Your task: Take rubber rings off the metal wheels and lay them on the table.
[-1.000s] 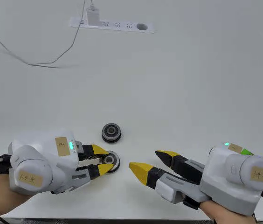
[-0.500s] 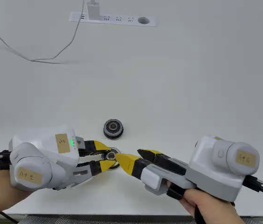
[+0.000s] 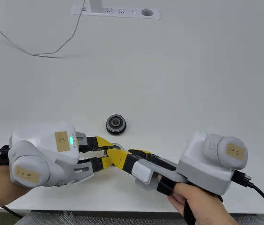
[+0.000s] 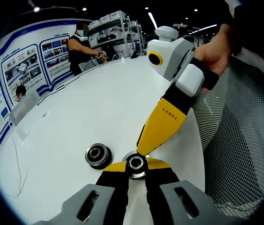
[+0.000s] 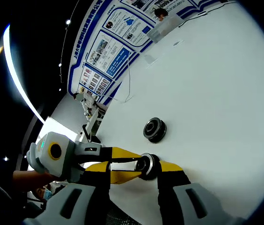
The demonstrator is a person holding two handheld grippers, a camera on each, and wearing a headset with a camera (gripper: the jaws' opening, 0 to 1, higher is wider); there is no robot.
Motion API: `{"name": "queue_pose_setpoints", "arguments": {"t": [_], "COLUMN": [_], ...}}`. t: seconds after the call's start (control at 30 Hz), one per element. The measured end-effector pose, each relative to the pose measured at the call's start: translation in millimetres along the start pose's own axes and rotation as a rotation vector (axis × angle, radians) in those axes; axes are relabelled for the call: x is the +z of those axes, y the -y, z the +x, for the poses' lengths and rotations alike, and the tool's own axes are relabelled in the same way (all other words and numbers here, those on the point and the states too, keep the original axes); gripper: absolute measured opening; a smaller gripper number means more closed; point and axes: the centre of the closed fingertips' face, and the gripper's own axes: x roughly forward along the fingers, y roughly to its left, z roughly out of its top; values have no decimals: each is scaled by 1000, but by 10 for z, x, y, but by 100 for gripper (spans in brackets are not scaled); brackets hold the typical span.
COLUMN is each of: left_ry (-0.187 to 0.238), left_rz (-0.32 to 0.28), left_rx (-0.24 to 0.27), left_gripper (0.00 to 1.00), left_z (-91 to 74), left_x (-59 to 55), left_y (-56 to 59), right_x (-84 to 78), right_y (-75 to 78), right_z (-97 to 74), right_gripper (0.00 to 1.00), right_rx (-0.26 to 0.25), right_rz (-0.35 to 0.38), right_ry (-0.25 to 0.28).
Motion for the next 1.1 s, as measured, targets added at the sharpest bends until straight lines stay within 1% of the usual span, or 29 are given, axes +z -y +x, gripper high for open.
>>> {"name": "queue_pose_setpoints", "arguments": {"t": [0.27, 0.47, 0.7, 0.83, 1.07, 1.1], "left_ry": [0, 1, 5, 5, 5, 5], "left_rz": [34, 32, 30, 34, 33, 34], "left_rx": [2, 3, 4, 7, 8, 8], "left_gripper": [13, 13, 13, 13, 13, 13], "left_z": [0, -4, -7, -7, -6, -5], "left_x": [10, 6, 1, 8, 9, 10], "left_y": [5, 4, 4, 10, 10, 10], "right_x": [-24, -74, -88, -123, -120, -132], "right_y": [20, 3, 3, 1, -6, -24], "right_z": [7, 23, 20, 36, 34, 35], "right_gripper": [43, 44, 44, 45, 46, 46], "right_rx": [-19, -17, -17, -16, -16, -7], "right_rz": [28, 60, 73, 74, 85, 92], "right_ry": [-8, -26, -31, -41, -42, -50]}}
